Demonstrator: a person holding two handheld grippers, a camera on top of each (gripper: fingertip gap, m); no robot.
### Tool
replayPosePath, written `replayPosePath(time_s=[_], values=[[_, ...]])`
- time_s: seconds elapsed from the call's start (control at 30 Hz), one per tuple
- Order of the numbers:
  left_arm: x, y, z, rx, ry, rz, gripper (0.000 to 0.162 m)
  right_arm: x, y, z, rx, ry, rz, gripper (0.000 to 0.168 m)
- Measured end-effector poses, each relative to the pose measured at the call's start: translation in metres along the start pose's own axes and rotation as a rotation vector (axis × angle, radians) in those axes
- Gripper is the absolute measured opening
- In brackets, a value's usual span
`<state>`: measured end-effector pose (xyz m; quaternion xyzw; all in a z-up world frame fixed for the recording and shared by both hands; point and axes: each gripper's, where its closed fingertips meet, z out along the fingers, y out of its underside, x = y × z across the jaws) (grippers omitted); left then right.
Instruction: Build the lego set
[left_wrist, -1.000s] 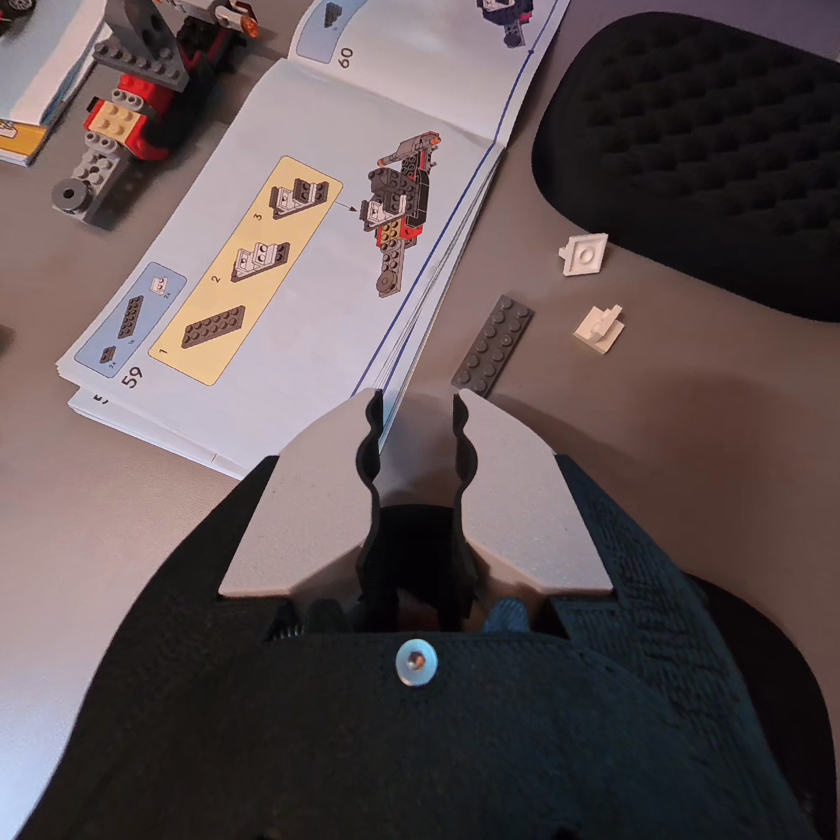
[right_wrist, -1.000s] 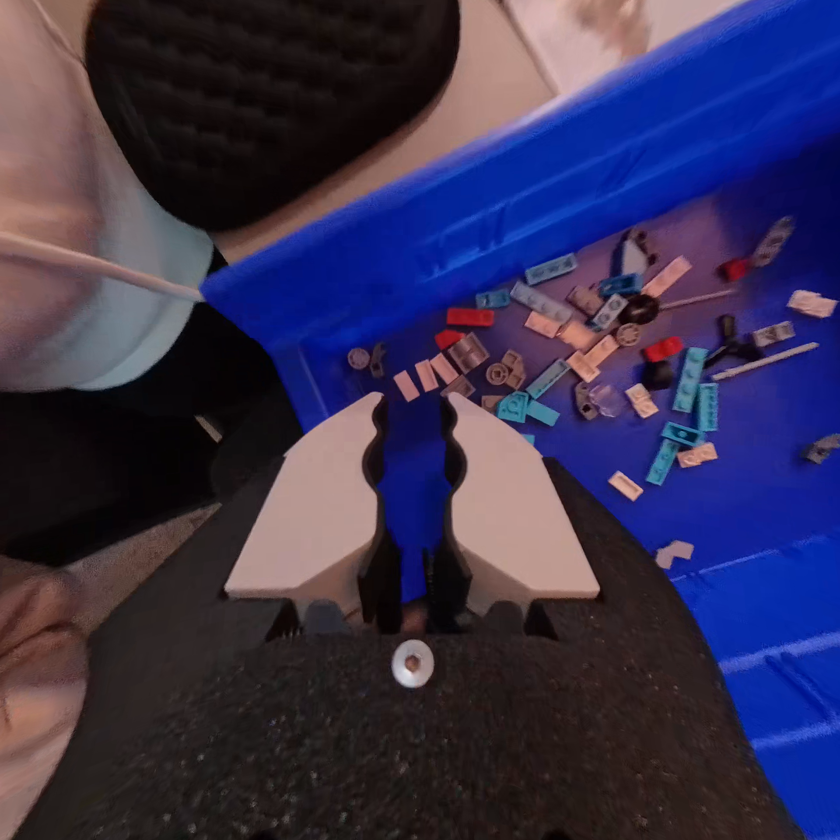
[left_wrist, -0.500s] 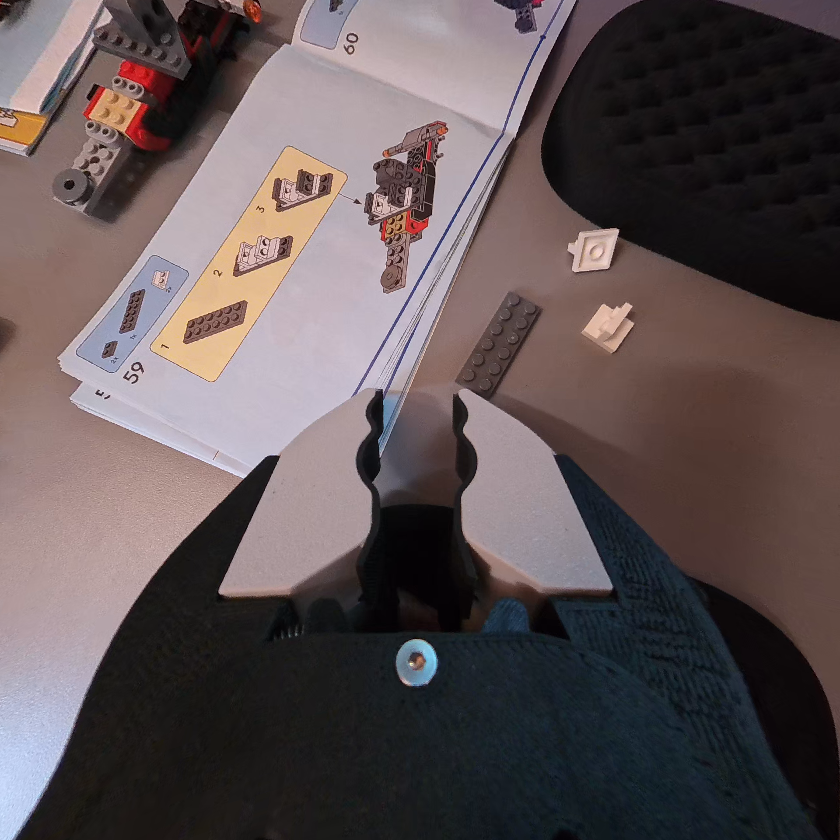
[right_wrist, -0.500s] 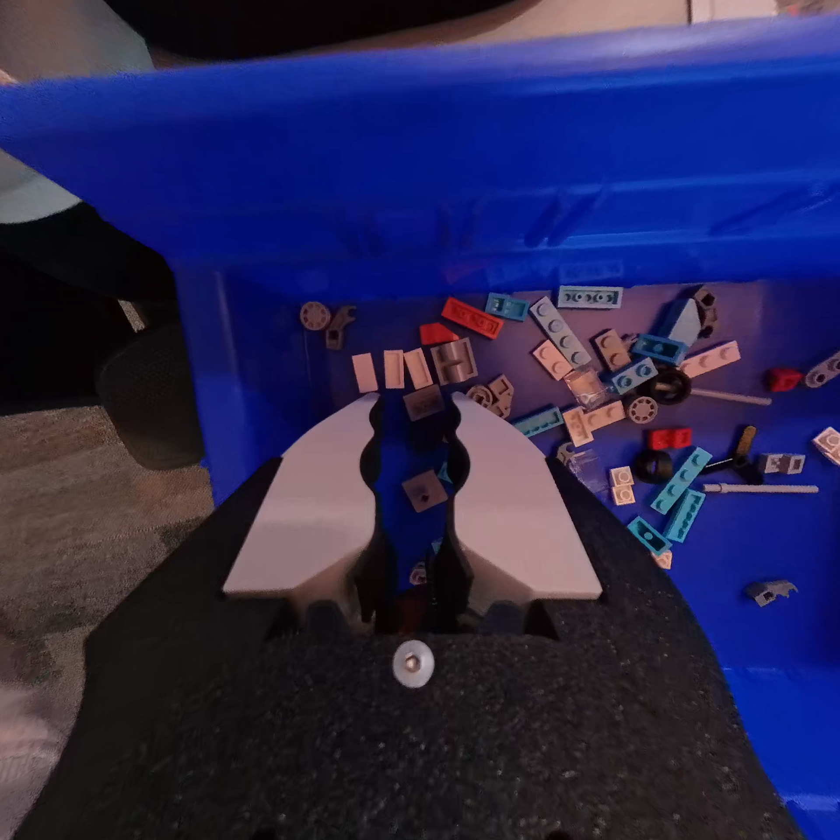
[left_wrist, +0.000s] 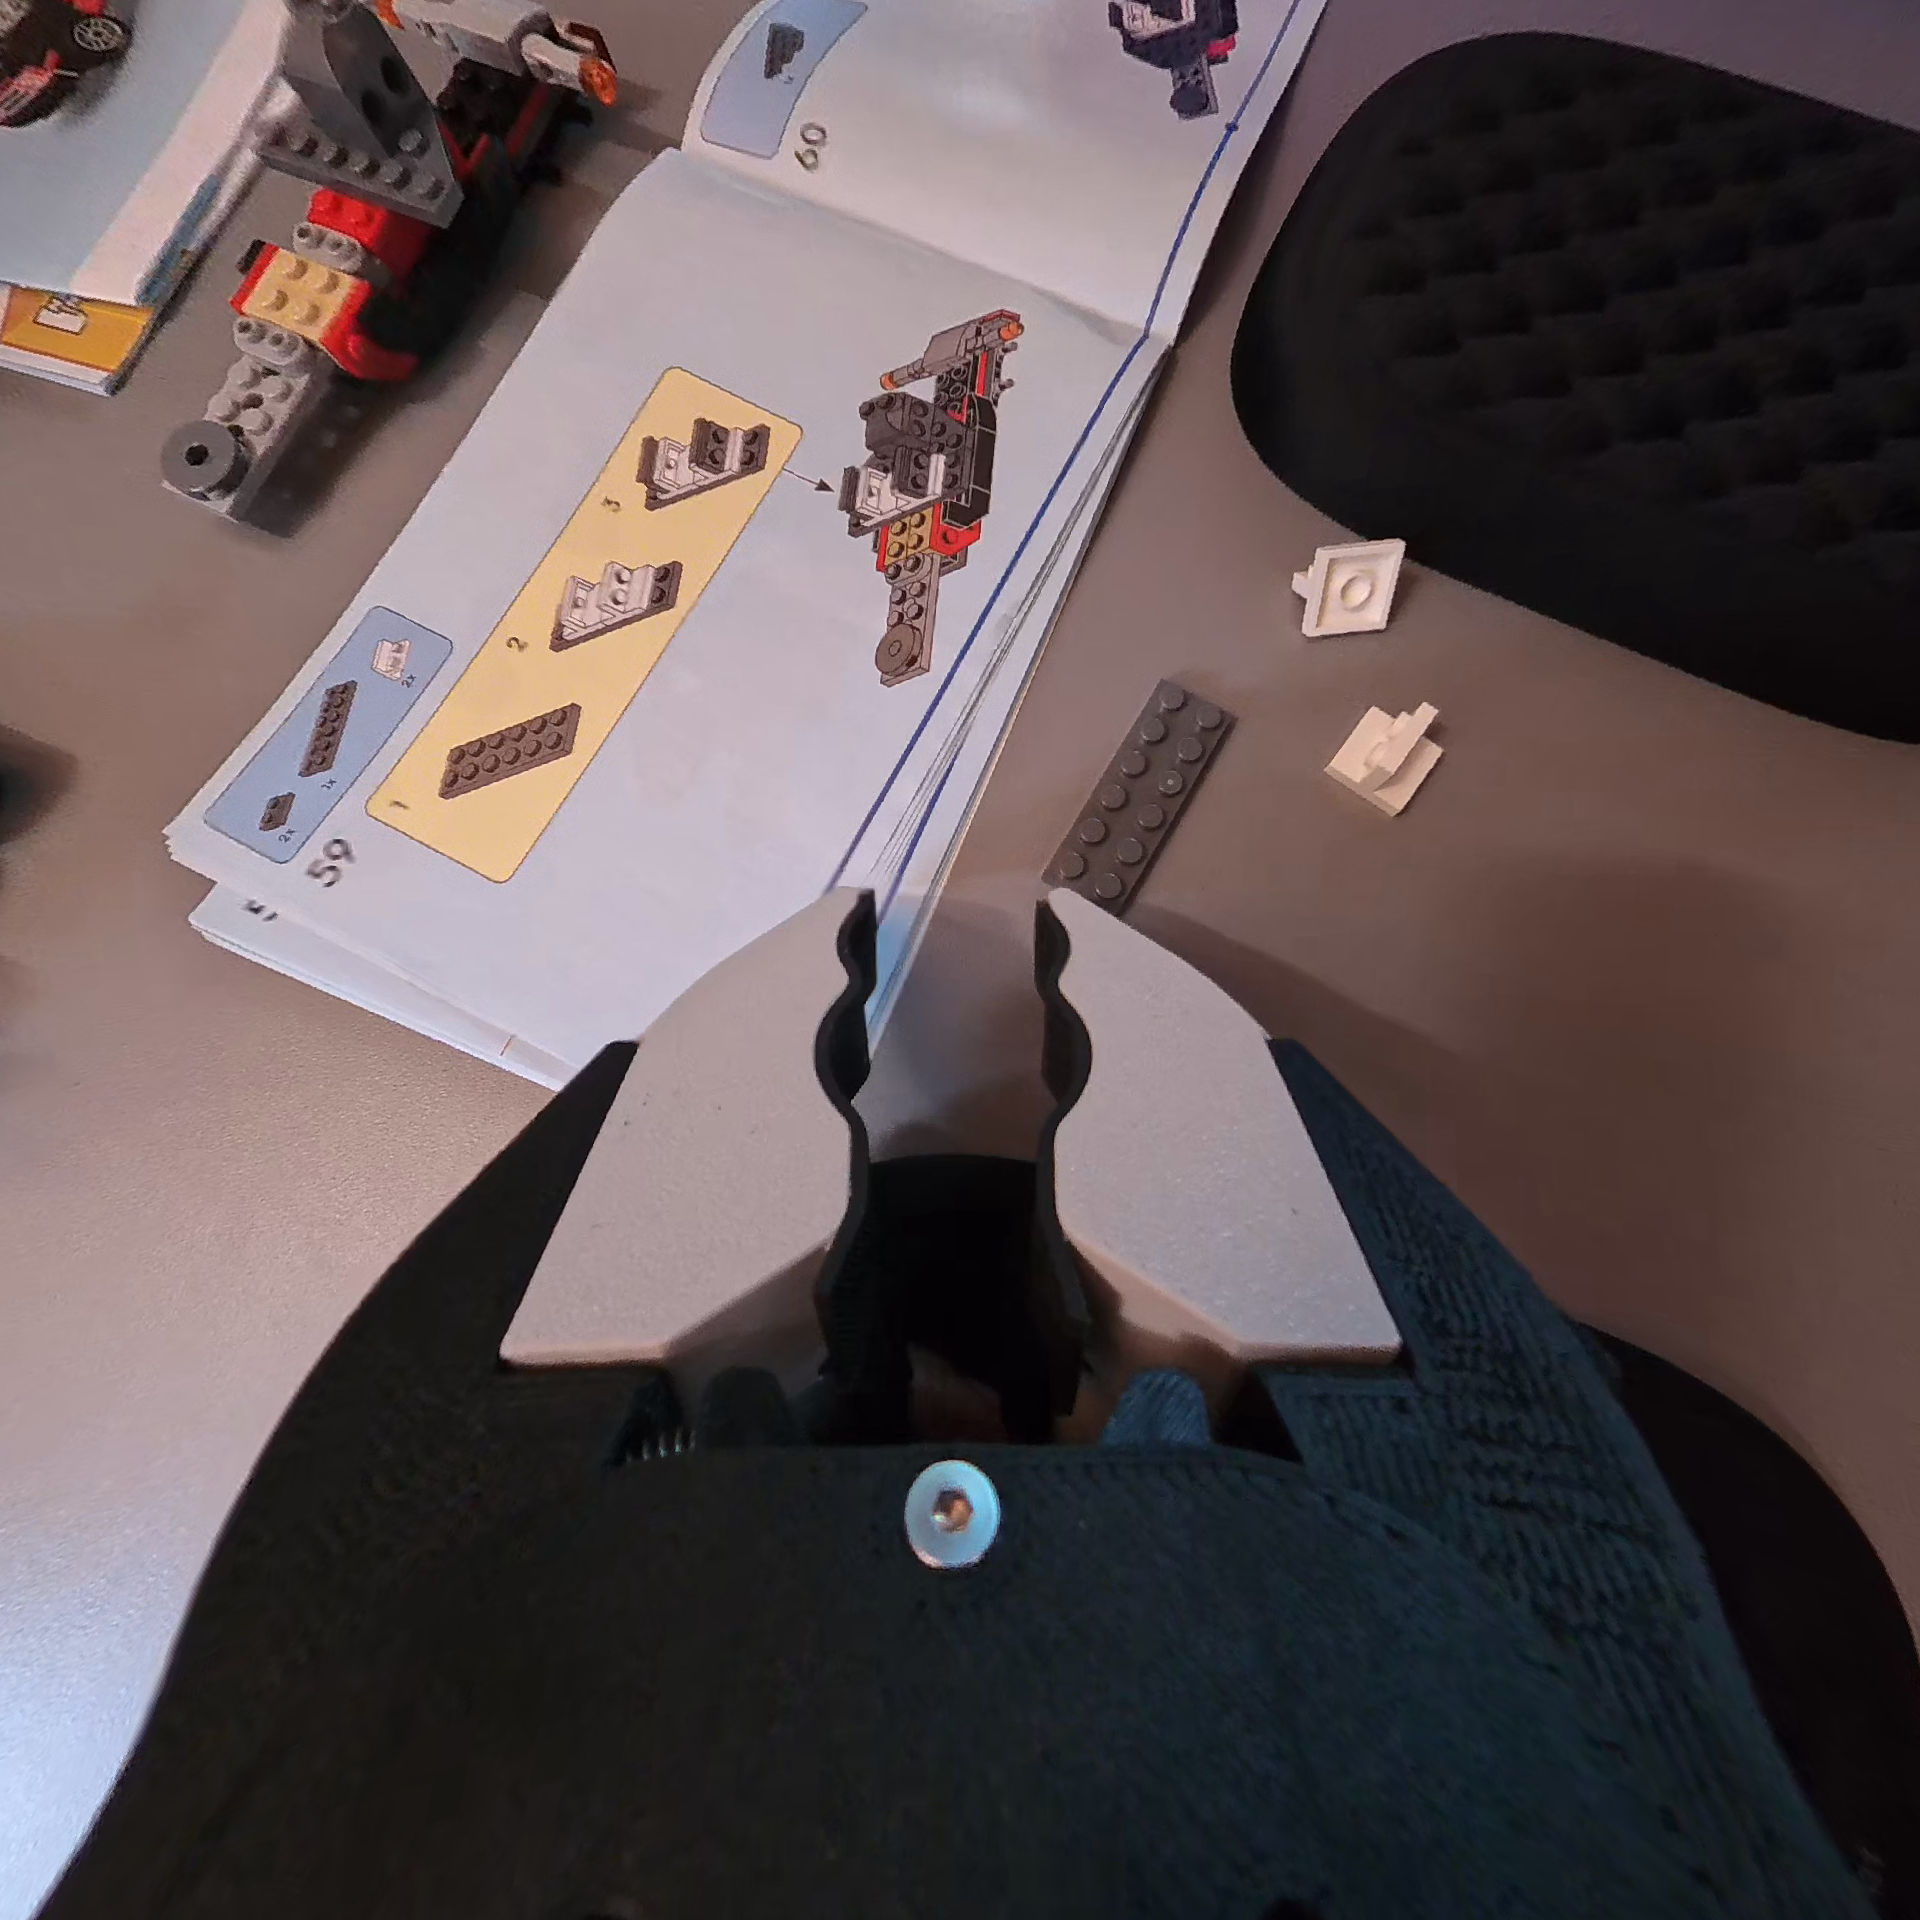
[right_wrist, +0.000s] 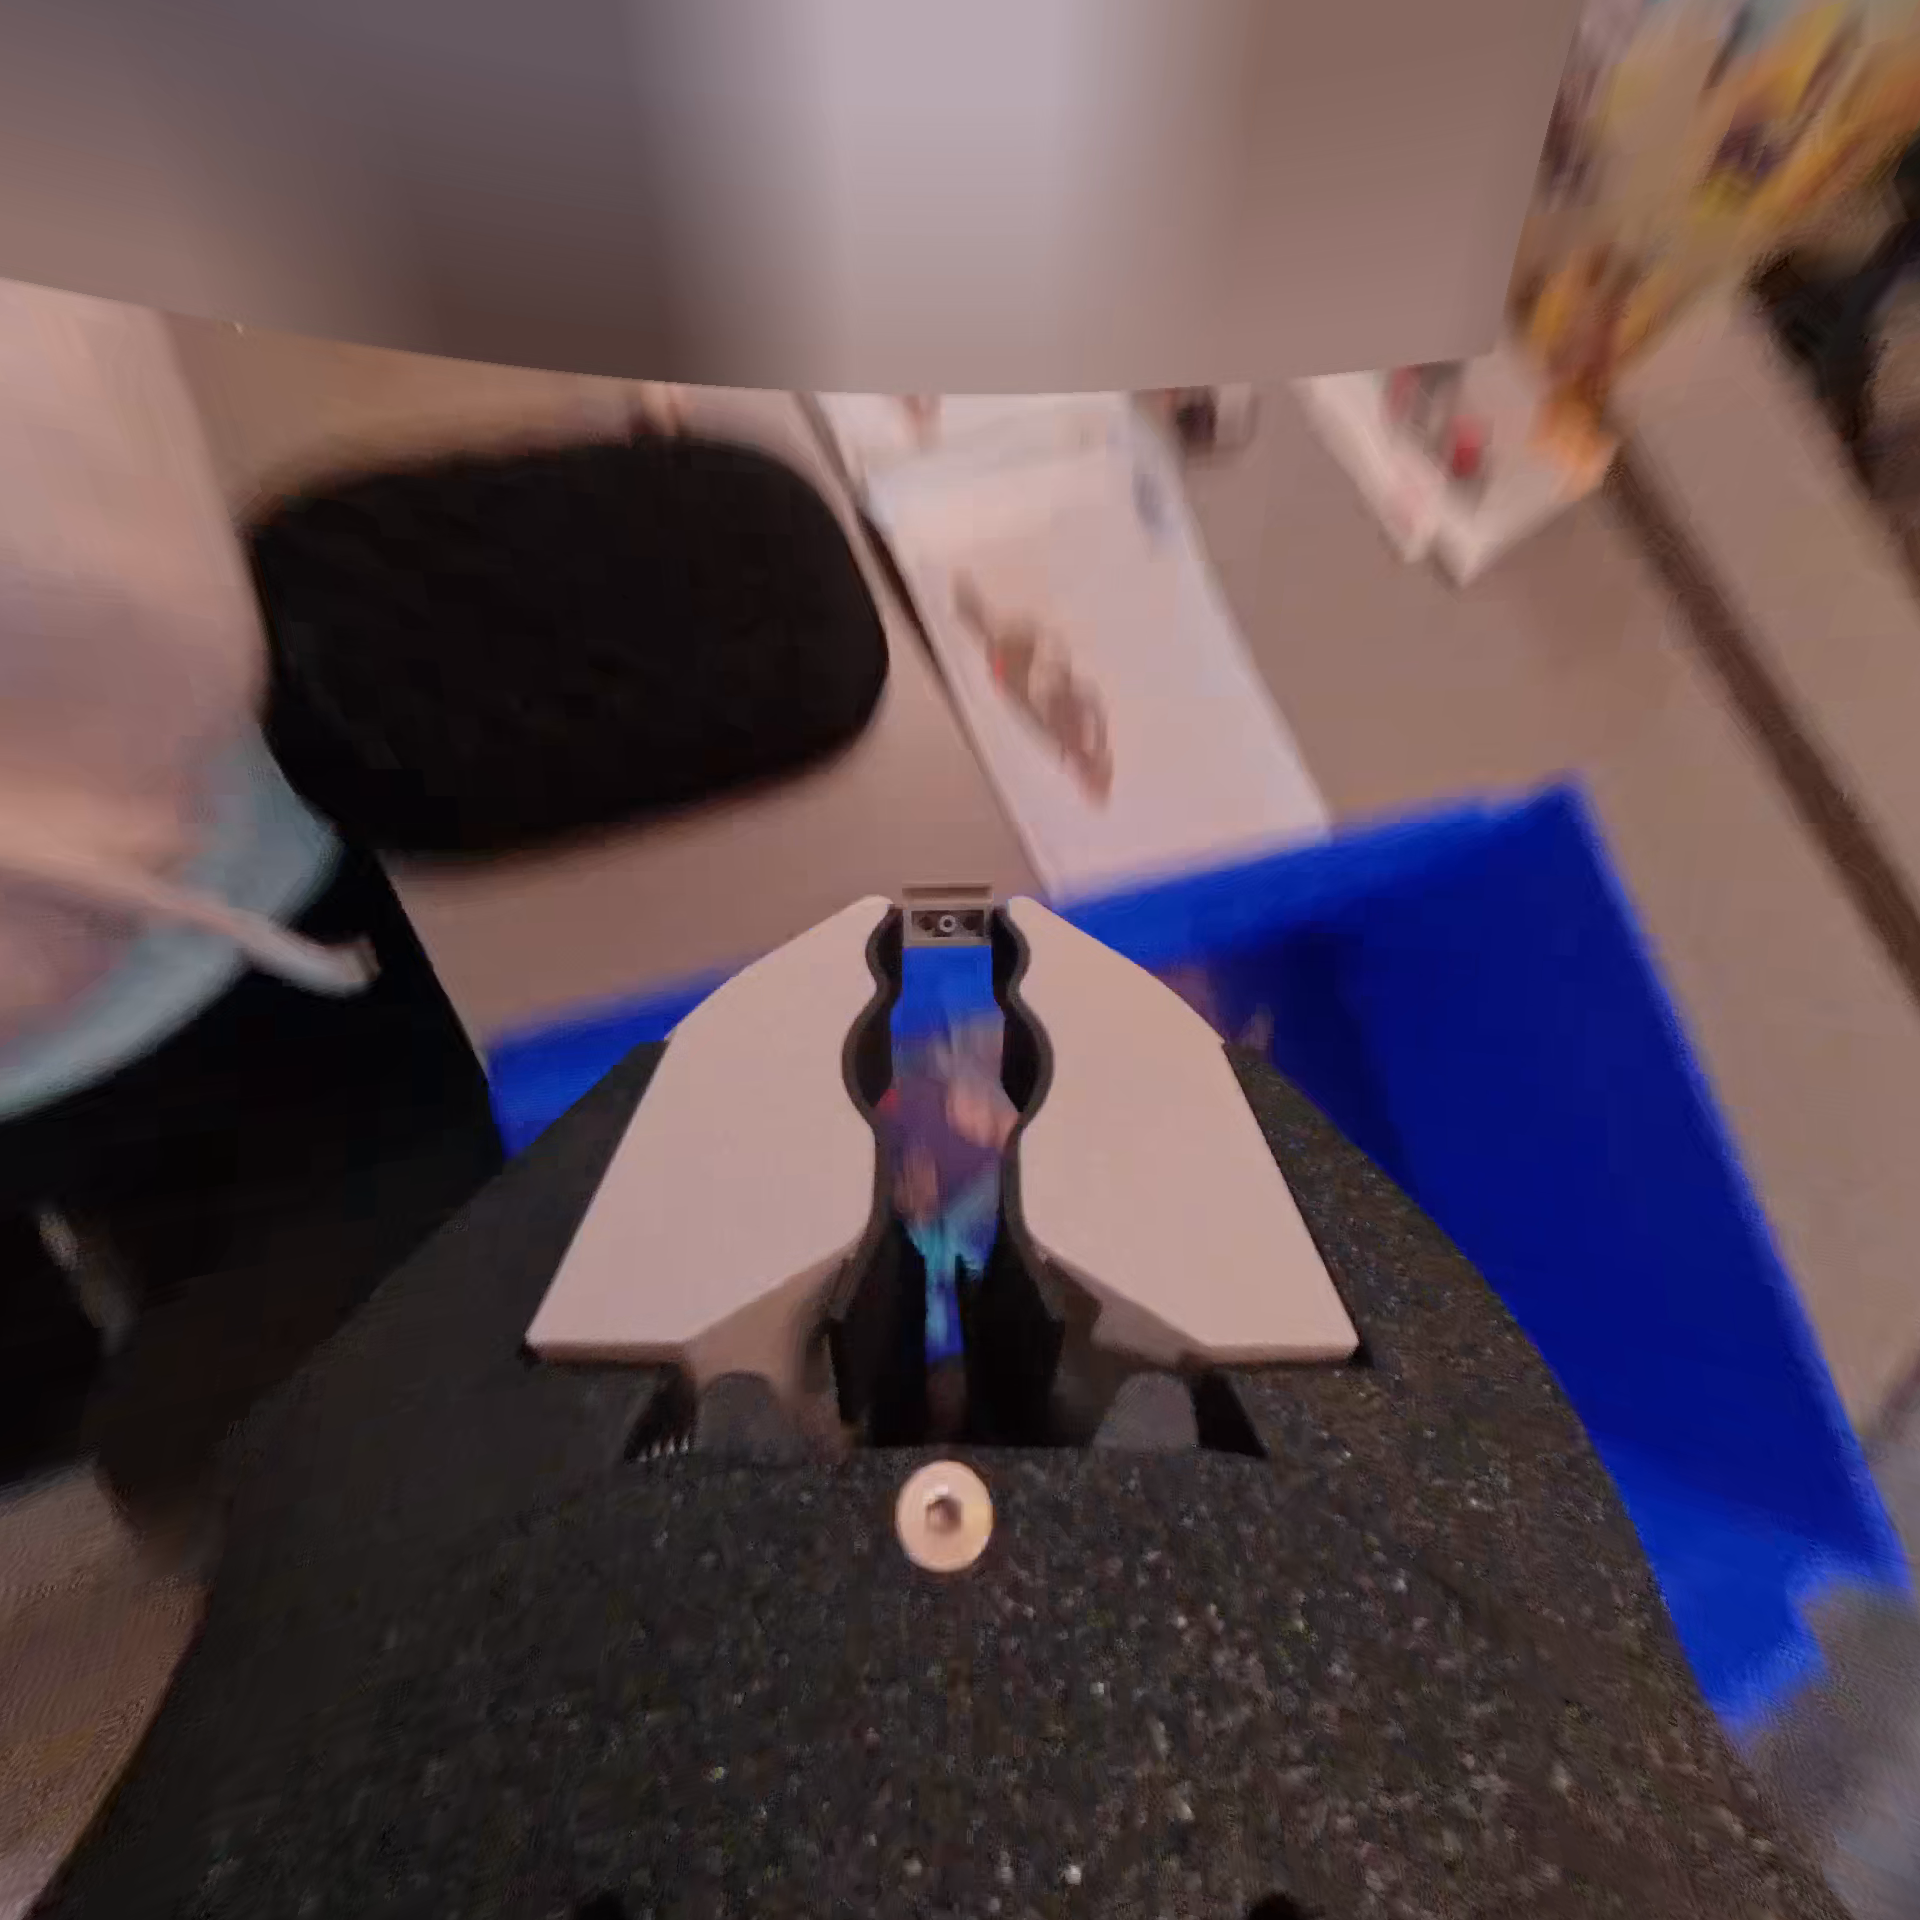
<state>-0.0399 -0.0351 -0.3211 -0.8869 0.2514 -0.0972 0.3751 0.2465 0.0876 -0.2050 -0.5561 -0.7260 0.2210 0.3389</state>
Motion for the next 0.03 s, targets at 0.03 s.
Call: replayPosePath(time_s=[0.03], values=[[-0.0021,-0.0027,-0.0017,0.018,-0.022,0.002,0.029,-0.0032,-0.0295,0.0004,0.128,-0.007,0.023,0.016]])
